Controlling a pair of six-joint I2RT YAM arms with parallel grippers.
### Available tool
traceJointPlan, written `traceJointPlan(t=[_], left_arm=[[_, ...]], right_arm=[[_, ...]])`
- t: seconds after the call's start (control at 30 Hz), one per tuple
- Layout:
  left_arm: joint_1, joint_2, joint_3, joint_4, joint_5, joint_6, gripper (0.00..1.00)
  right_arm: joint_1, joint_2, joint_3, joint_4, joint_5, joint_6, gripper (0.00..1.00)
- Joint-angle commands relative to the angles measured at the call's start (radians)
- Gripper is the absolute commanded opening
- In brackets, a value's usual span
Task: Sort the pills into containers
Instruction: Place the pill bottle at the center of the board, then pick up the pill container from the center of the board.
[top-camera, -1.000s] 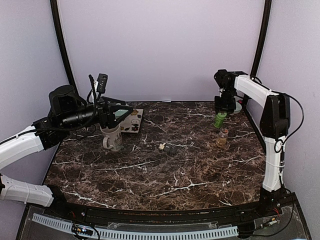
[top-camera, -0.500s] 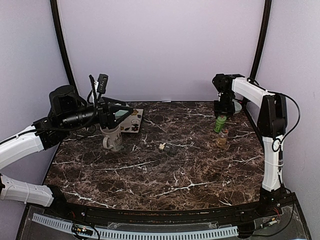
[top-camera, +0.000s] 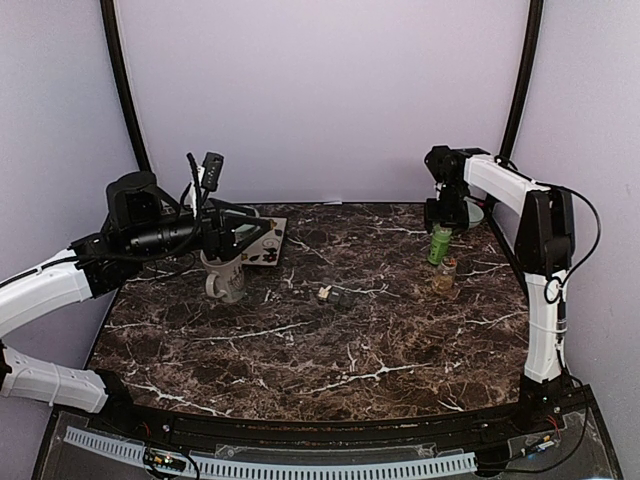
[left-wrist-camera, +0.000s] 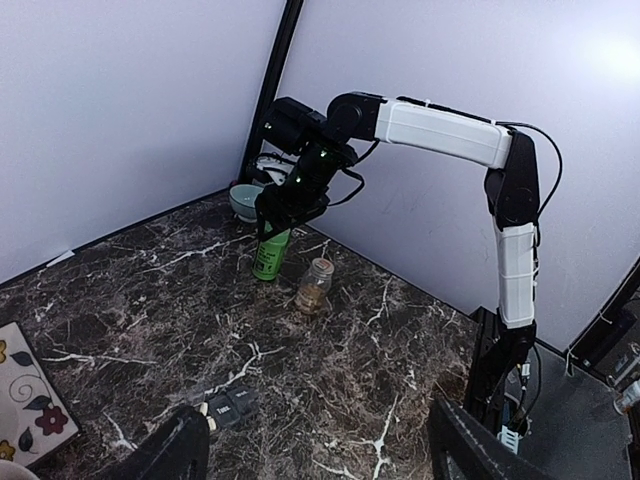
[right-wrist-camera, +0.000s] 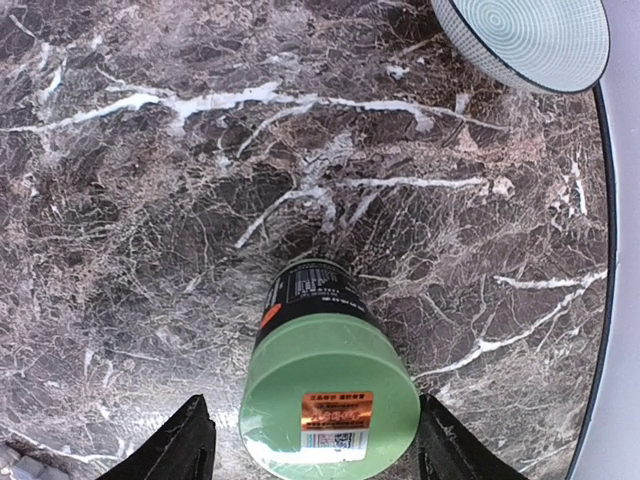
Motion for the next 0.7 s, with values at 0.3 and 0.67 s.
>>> traceJointPlan(t=[0.3, 0.67], left_arm=[[0.007, 0.038, -0.002, -0.068, -0.039, -0.038, 0.76], [-0.069, 0.112, -0.114, -0.07, -0.177, -0.119, 0.7]], right_arm=[[0.052, -0.157, 0.033, 0.116, 0.058, -0.04, 0.7], [0.285, -0.141, 0.037, 0.237, -0.011, -0.116, 0.65]])
